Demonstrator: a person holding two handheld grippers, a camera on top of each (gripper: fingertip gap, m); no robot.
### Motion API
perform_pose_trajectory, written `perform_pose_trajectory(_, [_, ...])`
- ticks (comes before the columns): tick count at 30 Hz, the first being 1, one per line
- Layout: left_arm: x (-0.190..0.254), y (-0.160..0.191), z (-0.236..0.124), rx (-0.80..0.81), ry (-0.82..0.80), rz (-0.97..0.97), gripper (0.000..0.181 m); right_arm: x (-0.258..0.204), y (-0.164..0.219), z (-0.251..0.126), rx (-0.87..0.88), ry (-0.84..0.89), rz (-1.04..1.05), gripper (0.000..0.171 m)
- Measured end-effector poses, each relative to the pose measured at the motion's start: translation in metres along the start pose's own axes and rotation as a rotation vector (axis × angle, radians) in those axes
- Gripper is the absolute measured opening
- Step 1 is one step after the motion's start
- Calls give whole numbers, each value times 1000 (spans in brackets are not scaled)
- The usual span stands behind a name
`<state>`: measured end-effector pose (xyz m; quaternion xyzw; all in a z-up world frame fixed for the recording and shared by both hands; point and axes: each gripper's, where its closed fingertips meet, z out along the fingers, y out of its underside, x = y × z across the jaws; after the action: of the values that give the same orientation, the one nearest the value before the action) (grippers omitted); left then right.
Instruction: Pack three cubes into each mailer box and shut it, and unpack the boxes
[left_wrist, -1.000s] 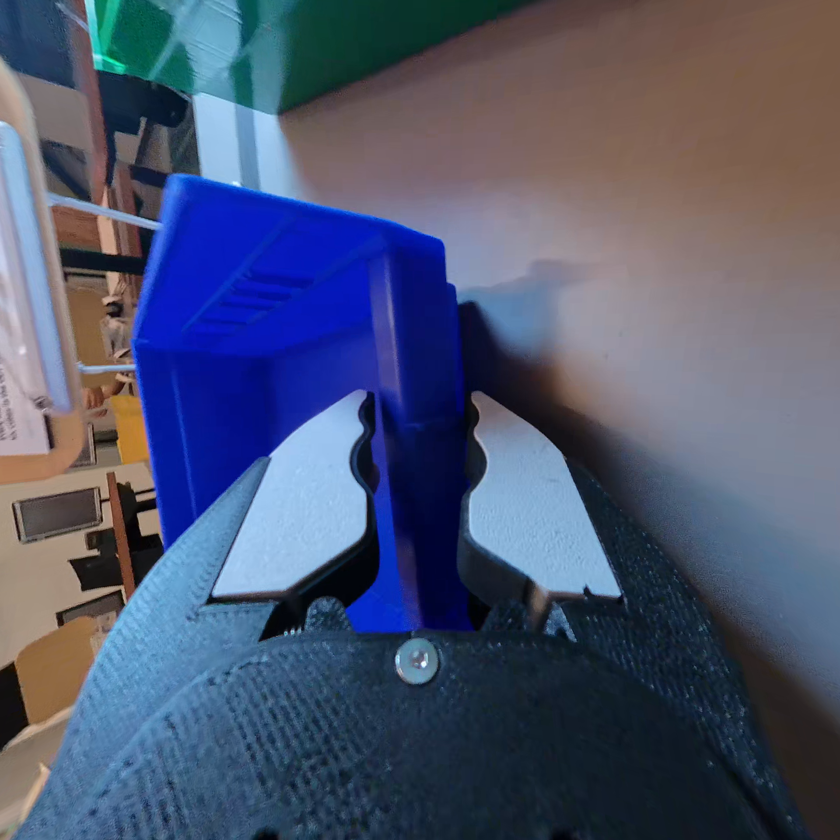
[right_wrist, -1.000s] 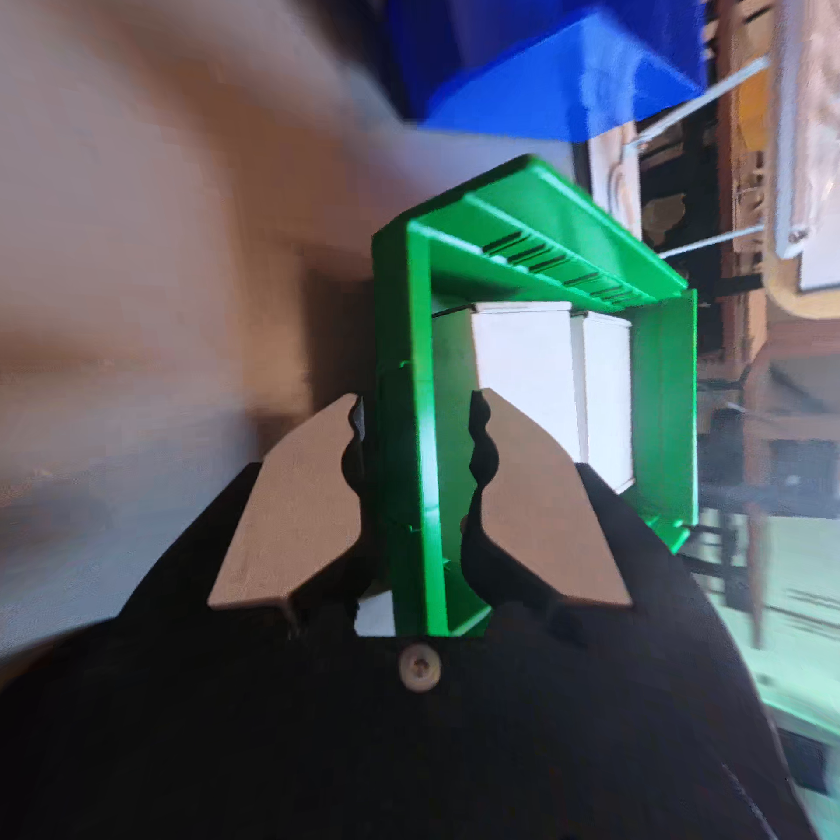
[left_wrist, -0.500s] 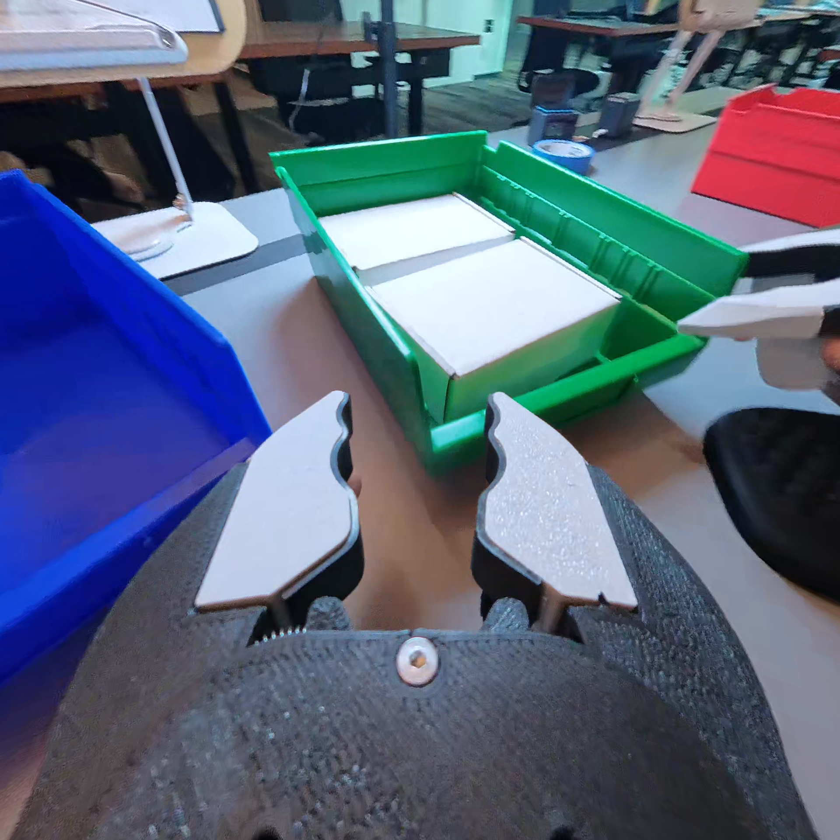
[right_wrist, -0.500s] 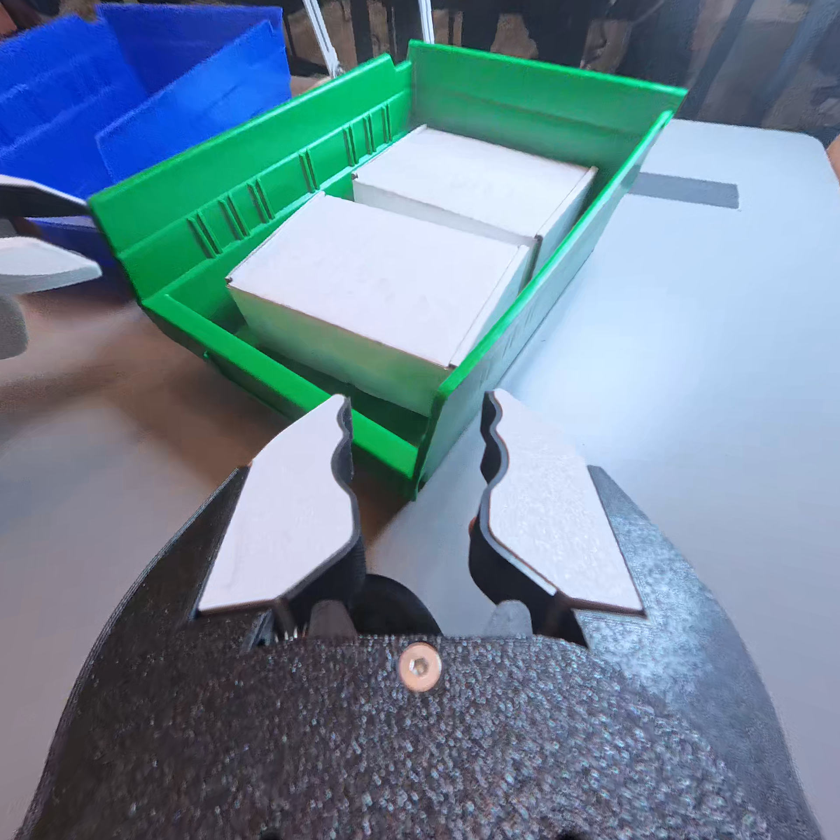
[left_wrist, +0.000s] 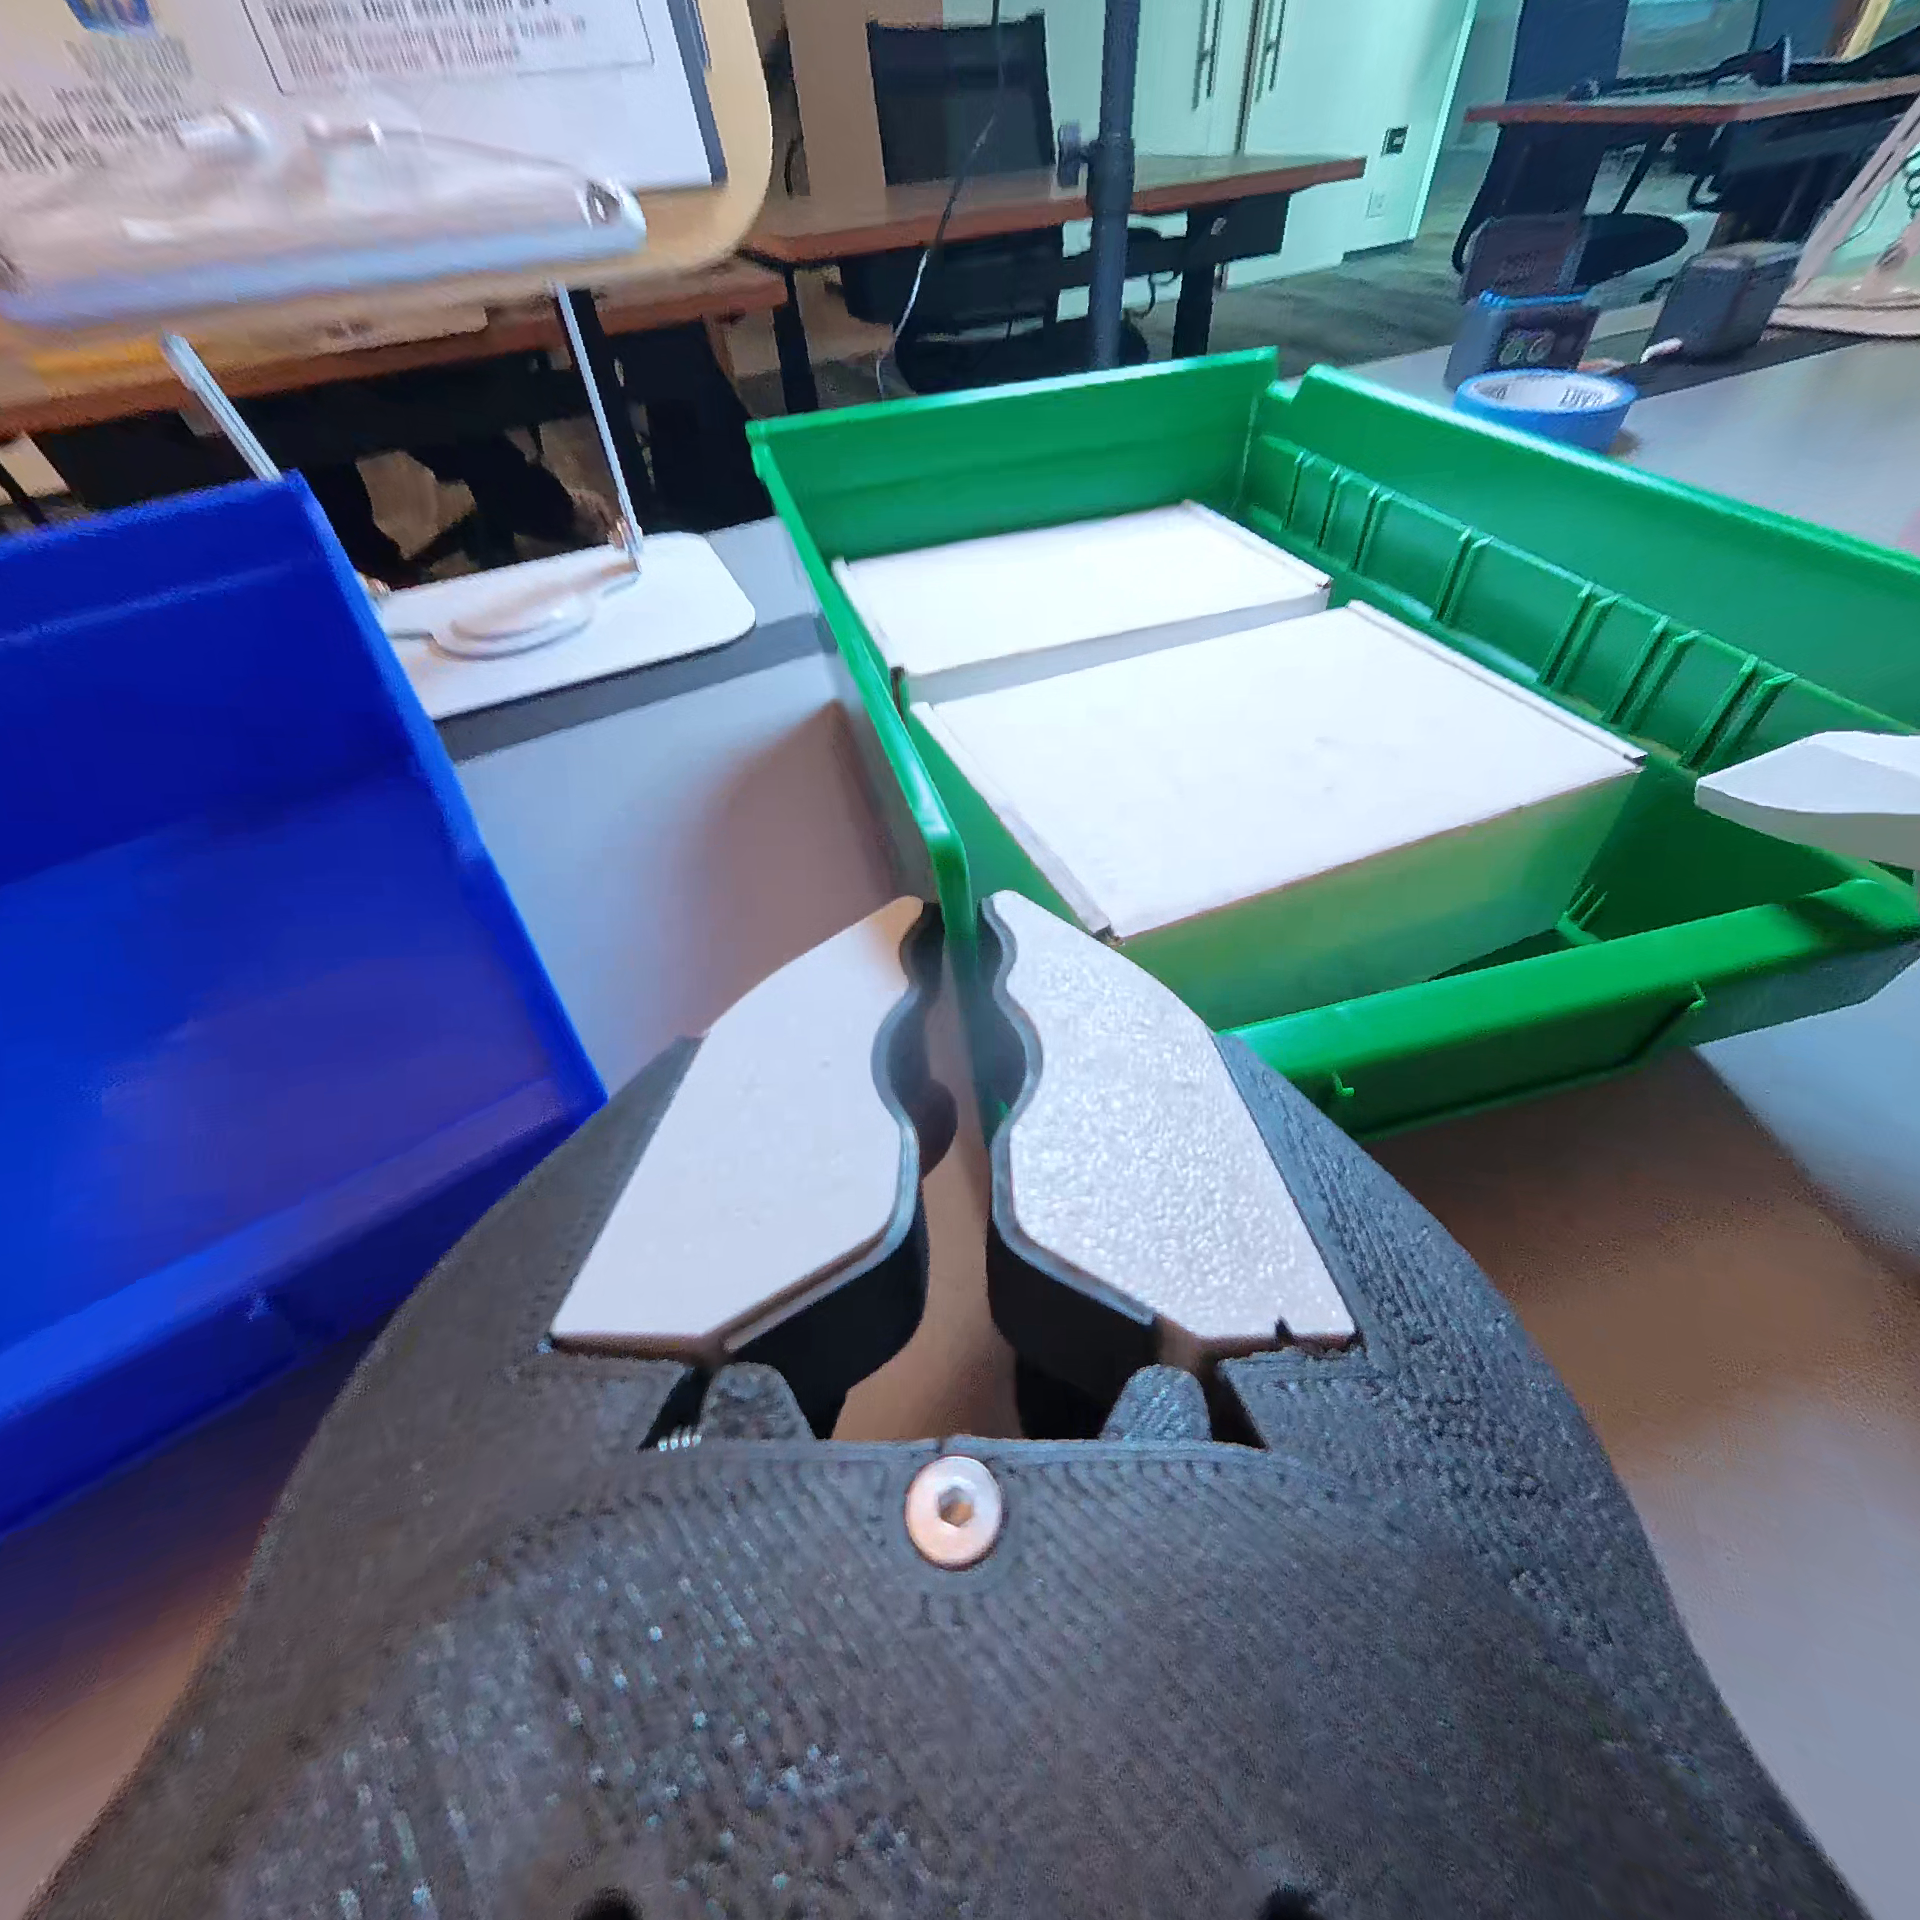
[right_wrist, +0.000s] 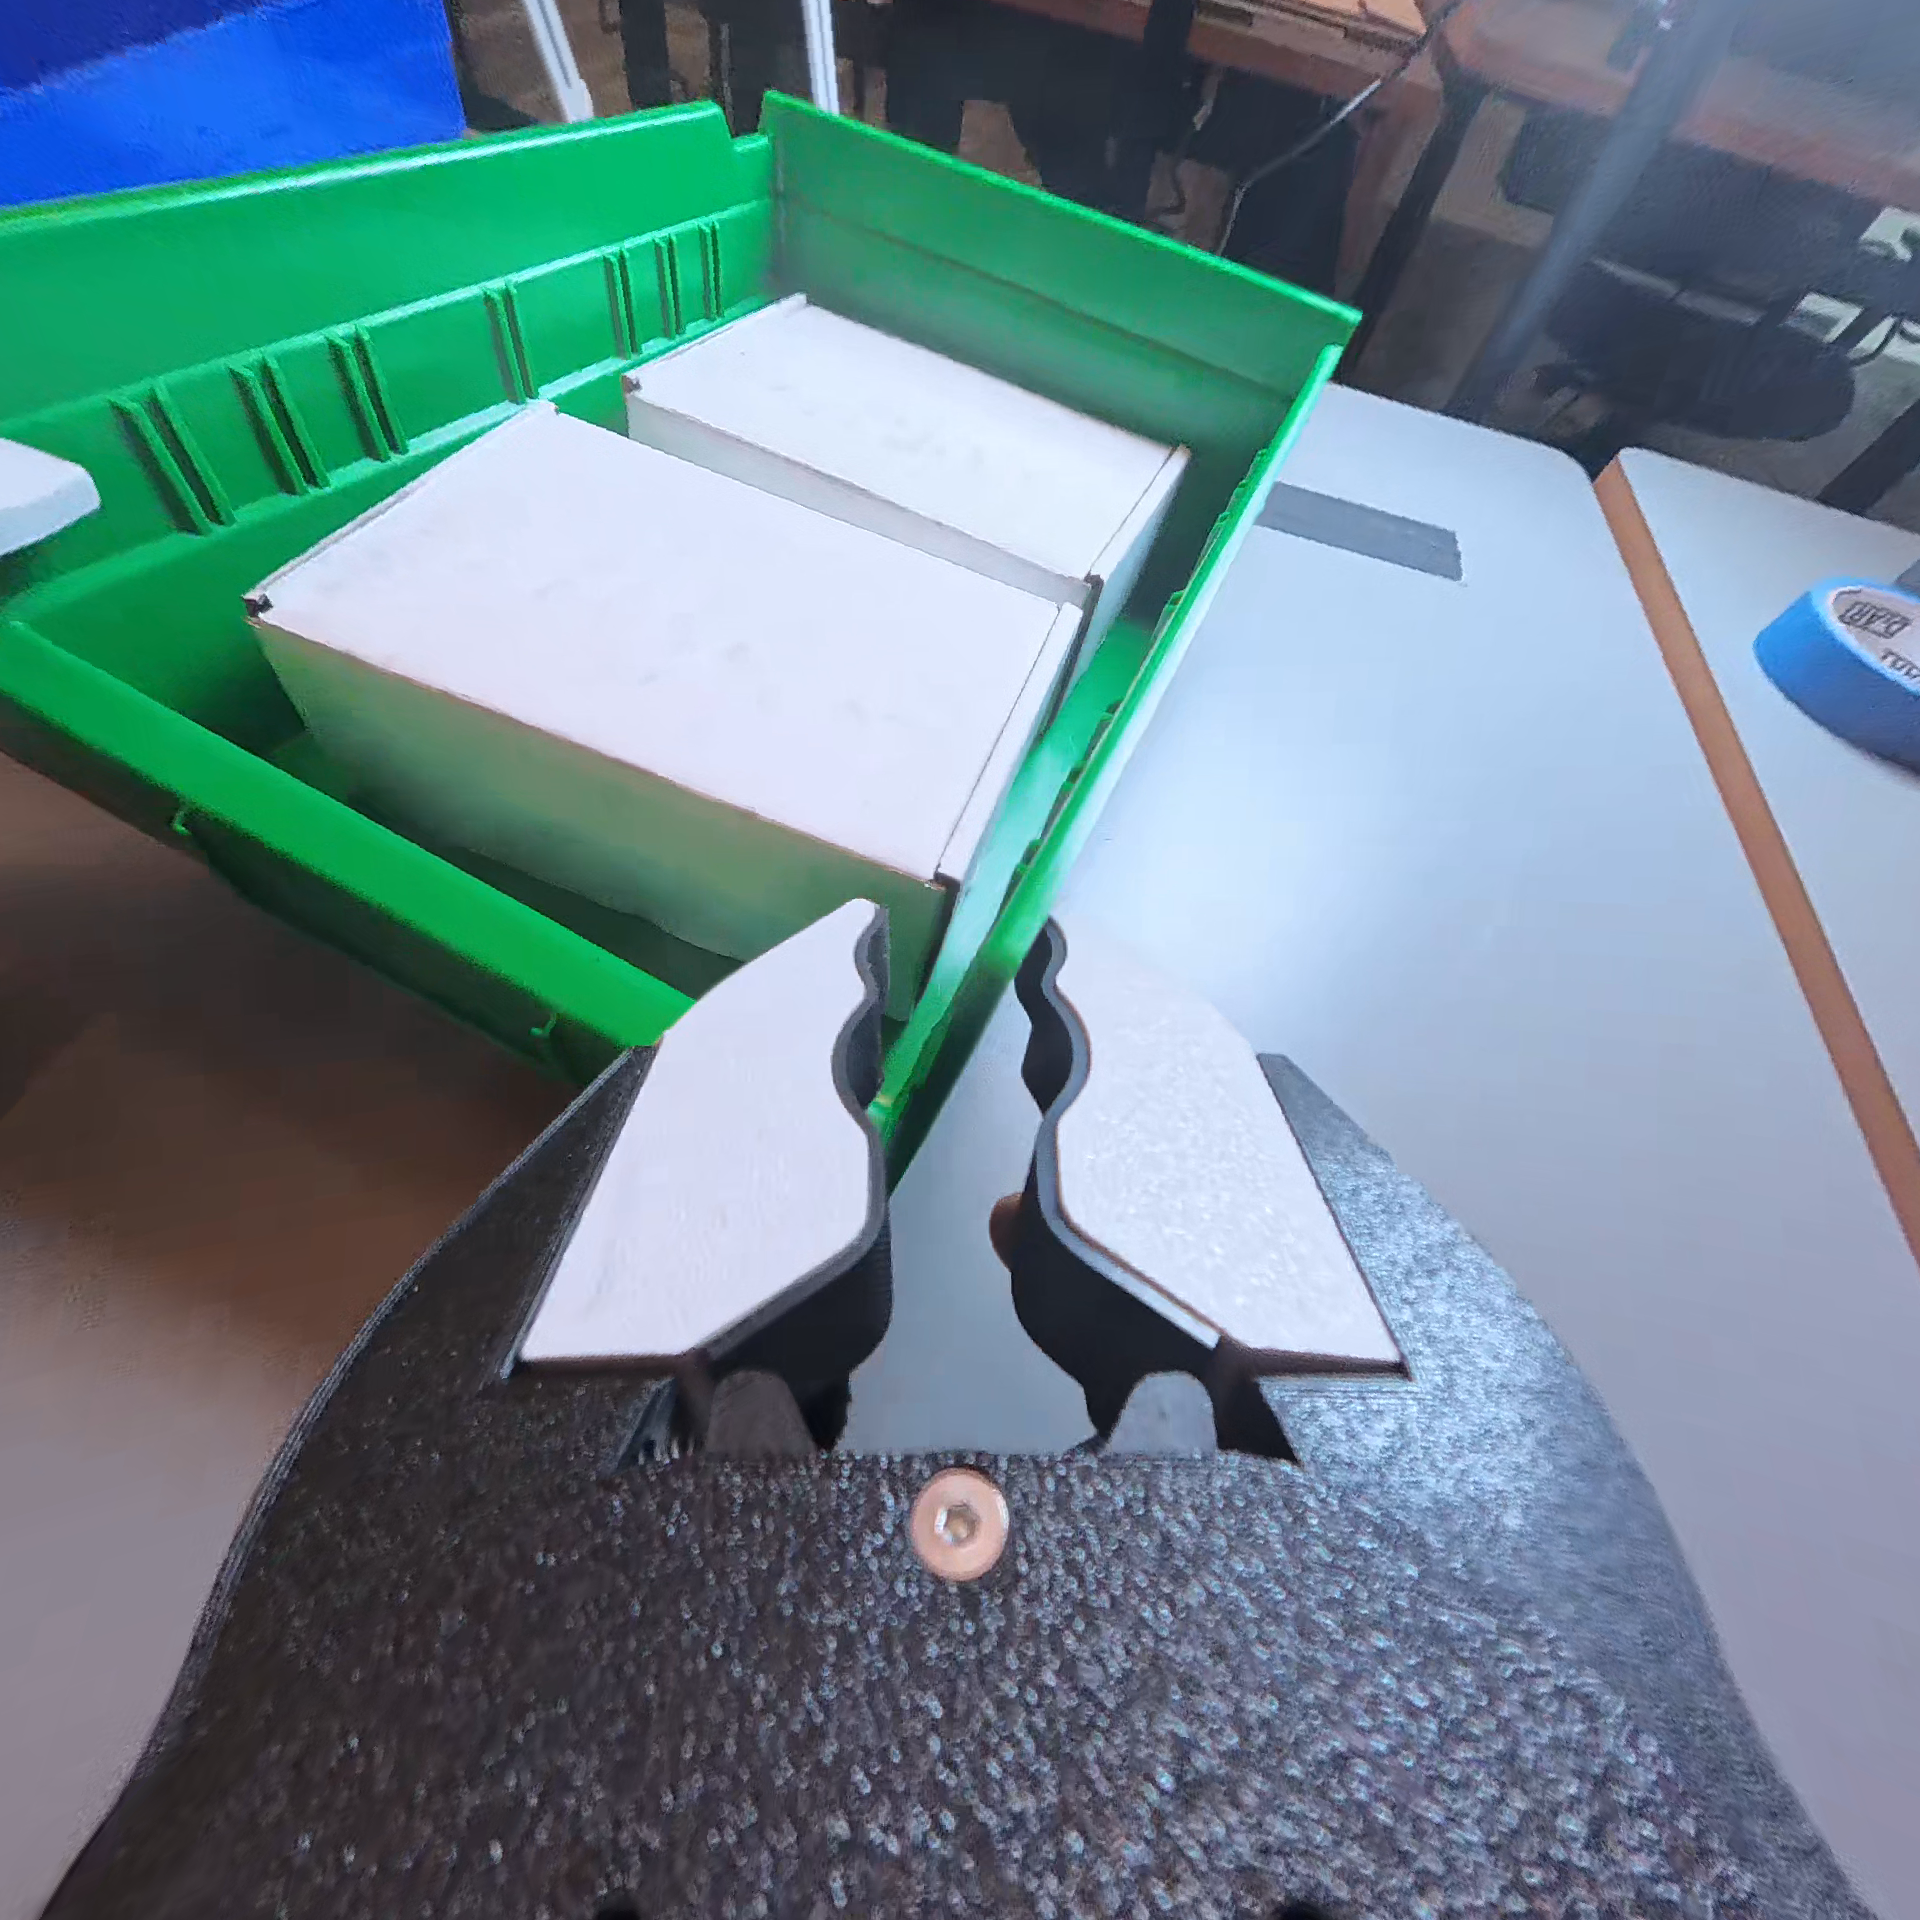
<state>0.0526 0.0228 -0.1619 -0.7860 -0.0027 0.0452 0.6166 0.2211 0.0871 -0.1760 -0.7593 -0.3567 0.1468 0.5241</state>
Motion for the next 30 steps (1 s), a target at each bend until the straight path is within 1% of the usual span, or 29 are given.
perform_pose_trajectory(2, [1,-14,-18,55,8,33,7,-8,-5,-17,27,-23,20,23])
perform_pose_trajectory(4, [3,-25,-41,86,33,27,7,-18,-9,-38,58,-29,25,23])
perform_pose_trajectory(6, [4,-32,-66,111,41,20,7,-28,-16,-63,90,-12,4,16])
perform_pose_trajectory(7, [3,-37,-79,129,42,14,7,-32,-23,-76,117,1,-21,13])
perform_pose_trajectory(10, [-2,-56,-122,187,51,-19,9,-51,-45,-106,147,-6,-65,12])
perform_pose_trajectory(13, [-19,-77,-168,243,14,-2,10,-80,-72,-125,189,-44,-110,11])
perform_pose_trajectory(16, [-52,-93,-217,283,-43,8,11,-125,-106,-137,253,-145,-140,11])
perform_pose_trajectory(19, [-103,-101,-259,275,-134,52,10,-183,-142,-131,317,-263,-166,12])
perform_pose_trajectory(22, [-164,-105,-300,248,-248,102,11,-252,-172,-109,356,-393,-191,13])
perform_pose_trajectory(24, [-201,-99,-327,215,-332,139,11,-300,-185,-93,372,-477,-206,13])
perform_pose_trajectory(26, [-236,-86,-351,166,-399,192,12,-347,-191,-76,371,-549,-210,13])
perform_pose_trajectory(28, [-266,-64,-371,90,-438,234,13,-390,-189,-60,358,-613,-212,12])
perform_pose_trajectory(30, [-292,-42,-382,74,-443,171,13,-426,-177,-43,325,-660,-208,12])
